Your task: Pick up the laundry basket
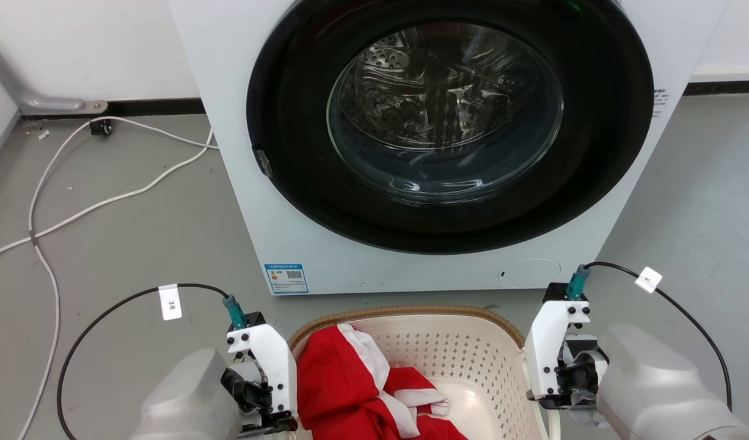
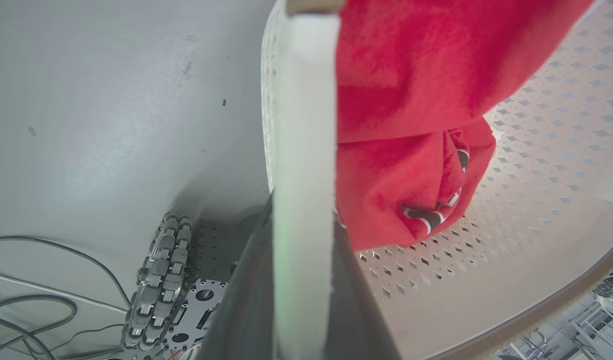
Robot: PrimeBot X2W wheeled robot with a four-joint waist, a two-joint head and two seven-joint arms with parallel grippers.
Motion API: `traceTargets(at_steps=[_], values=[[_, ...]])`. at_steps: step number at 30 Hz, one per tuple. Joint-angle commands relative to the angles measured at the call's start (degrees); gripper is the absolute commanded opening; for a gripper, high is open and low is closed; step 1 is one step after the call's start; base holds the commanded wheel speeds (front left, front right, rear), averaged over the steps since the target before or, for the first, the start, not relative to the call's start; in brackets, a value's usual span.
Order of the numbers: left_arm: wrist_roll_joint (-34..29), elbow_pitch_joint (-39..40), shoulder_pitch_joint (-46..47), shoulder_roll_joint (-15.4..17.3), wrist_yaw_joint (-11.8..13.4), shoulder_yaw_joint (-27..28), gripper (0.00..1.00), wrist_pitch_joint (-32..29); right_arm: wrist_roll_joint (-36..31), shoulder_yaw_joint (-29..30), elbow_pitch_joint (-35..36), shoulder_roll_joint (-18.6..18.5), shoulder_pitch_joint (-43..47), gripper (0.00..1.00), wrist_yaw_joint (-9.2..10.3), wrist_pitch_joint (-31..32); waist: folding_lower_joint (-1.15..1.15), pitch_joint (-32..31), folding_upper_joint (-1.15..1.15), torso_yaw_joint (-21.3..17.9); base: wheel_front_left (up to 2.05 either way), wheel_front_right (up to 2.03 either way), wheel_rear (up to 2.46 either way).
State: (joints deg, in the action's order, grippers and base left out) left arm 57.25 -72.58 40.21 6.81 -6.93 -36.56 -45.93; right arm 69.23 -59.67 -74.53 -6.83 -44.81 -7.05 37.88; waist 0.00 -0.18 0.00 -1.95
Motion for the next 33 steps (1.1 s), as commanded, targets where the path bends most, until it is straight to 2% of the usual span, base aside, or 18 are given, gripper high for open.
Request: traceTargets(at_steps=[1, 33], values=[[1.77, 1.89, 1.50, -2.88, -1.02, 0.34, 0.00, 0.22, 1.16, 0.40, 1.22, 3.08, -0.19, 0.00, -0.81, -0.09, 0.00, 0.00, 0.00, 0.04, 0.00, 0.00, 0.00], [3.75, 1.67, 1.53, -2.42, -1.03, -1.74, 0.00, 1.24, 0.96, 0.70, 1.20, 2.52, 0.71, 0.00, -0.81, -0.10, 0.00, 0.16, 0.00, 0.22, 0.00, 0.00, 0.00]])
